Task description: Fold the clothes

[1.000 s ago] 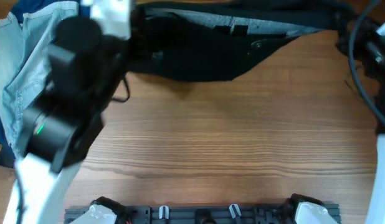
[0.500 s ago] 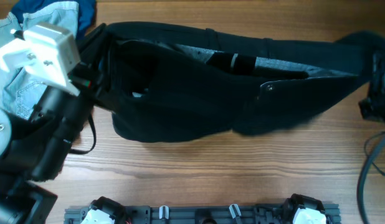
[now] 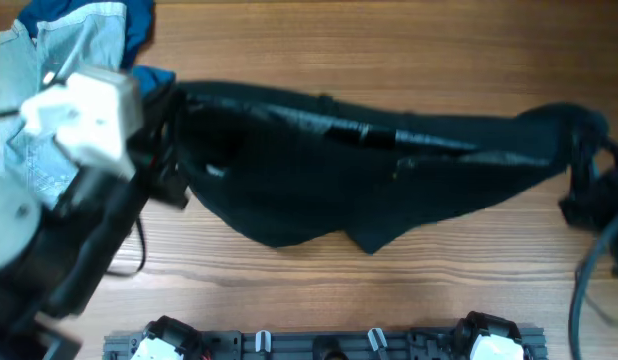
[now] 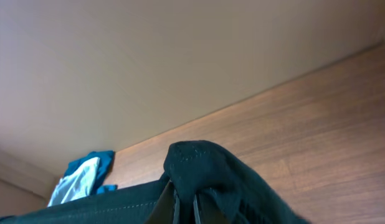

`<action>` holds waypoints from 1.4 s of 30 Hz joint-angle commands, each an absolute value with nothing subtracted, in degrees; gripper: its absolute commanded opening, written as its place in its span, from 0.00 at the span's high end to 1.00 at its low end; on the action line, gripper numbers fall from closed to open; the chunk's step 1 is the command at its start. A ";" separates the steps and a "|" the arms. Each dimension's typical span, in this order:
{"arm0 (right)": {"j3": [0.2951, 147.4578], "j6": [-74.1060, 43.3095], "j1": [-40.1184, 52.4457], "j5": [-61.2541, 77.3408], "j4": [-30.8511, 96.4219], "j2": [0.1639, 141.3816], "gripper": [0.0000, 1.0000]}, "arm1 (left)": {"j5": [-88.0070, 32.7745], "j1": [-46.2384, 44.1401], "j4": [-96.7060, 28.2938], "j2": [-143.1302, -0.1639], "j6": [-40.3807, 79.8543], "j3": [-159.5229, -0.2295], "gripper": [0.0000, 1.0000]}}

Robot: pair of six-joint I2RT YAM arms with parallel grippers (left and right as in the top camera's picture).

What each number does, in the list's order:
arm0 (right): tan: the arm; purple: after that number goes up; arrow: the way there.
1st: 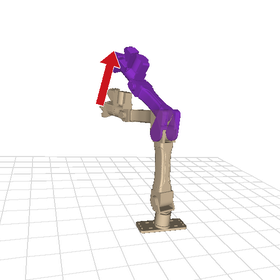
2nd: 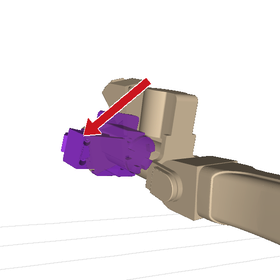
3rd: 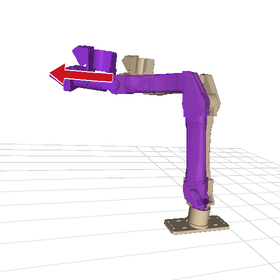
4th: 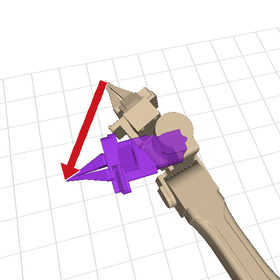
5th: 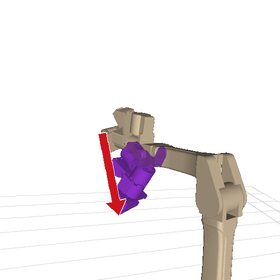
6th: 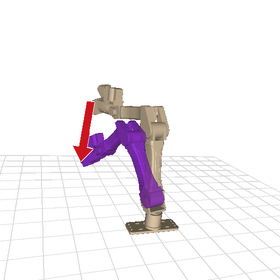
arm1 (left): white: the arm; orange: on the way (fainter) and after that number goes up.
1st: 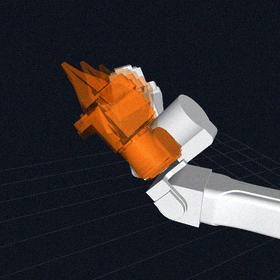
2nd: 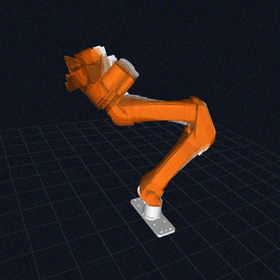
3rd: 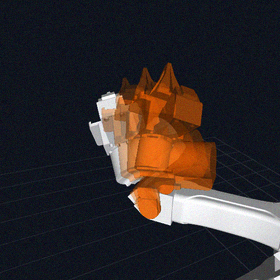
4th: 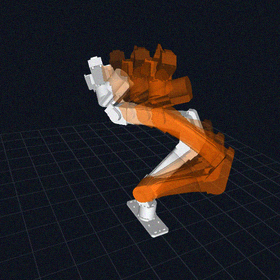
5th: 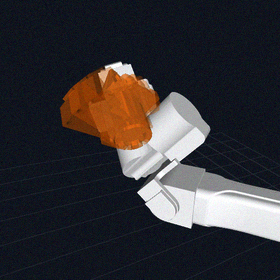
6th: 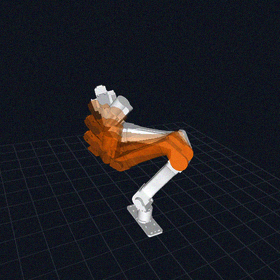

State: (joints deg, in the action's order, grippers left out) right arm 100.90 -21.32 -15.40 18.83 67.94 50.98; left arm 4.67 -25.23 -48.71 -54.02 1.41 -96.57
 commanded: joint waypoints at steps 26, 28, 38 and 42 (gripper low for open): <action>118.54 -7.22 -17.65 14.17 80.03 69.47 0.96 | 19.99 -22.70 -54.94 -63.07 9.91 -98.26 0.96; 118.54 -5.72 -17.37 17.12 79.96 75.02 0.96 | 22.22 -22.70 -55.18 -67.81 10.94 -98.26 0.96; 118.54 -4.62 -10.17 17.87 72.42 103.96 0.96 | 23.18 -20.38 -51.81 -90.06 12.51 -98.26 0.96; 118.54 -5.43 -7.97 17.98 63.99 114.63 0.96 | 23.22 -19.20 -45.08 -98.56 12.45 -98.26 0.96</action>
State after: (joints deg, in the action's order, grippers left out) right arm 118.48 -6.24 -8.71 21.87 68.55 107.77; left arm 16.23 -22.15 -48.80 -92.82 11.20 -97.36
